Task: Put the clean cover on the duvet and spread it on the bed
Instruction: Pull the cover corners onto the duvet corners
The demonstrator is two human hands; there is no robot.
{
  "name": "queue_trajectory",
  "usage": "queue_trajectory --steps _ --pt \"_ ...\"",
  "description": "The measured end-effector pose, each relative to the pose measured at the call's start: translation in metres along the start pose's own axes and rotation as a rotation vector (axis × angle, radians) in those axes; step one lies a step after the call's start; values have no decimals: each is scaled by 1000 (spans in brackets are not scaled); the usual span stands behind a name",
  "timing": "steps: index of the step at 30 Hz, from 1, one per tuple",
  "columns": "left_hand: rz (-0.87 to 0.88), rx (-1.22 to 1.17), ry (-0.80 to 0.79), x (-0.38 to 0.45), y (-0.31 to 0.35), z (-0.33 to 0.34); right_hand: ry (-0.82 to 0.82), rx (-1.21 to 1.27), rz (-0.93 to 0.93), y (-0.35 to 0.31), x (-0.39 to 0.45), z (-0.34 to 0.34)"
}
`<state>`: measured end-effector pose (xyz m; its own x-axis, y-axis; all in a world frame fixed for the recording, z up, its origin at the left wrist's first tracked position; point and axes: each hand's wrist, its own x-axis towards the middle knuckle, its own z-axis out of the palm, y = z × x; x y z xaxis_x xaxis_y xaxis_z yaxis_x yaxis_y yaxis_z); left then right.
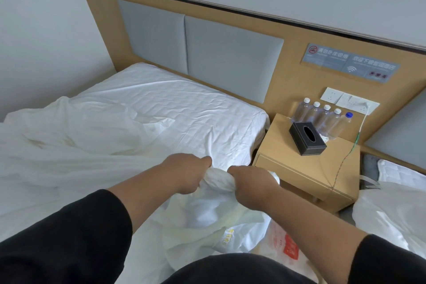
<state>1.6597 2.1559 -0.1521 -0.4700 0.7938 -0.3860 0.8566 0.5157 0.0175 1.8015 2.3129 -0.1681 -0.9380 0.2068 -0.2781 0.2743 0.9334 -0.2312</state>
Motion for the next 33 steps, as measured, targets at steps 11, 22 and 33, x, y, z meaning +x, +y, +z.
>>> queue_trajectory --steps 11,22,33 --pt "122 -326 280 3 -17 -20 -381 1162 -64 -6 -8 -23" --pt "-157 -1145 -9 -4 -18 -36 398 164 -38 -30 9 0" --pt "4 -1217 -243 -25 -31 -40 467 373 -155 -37 38 7"
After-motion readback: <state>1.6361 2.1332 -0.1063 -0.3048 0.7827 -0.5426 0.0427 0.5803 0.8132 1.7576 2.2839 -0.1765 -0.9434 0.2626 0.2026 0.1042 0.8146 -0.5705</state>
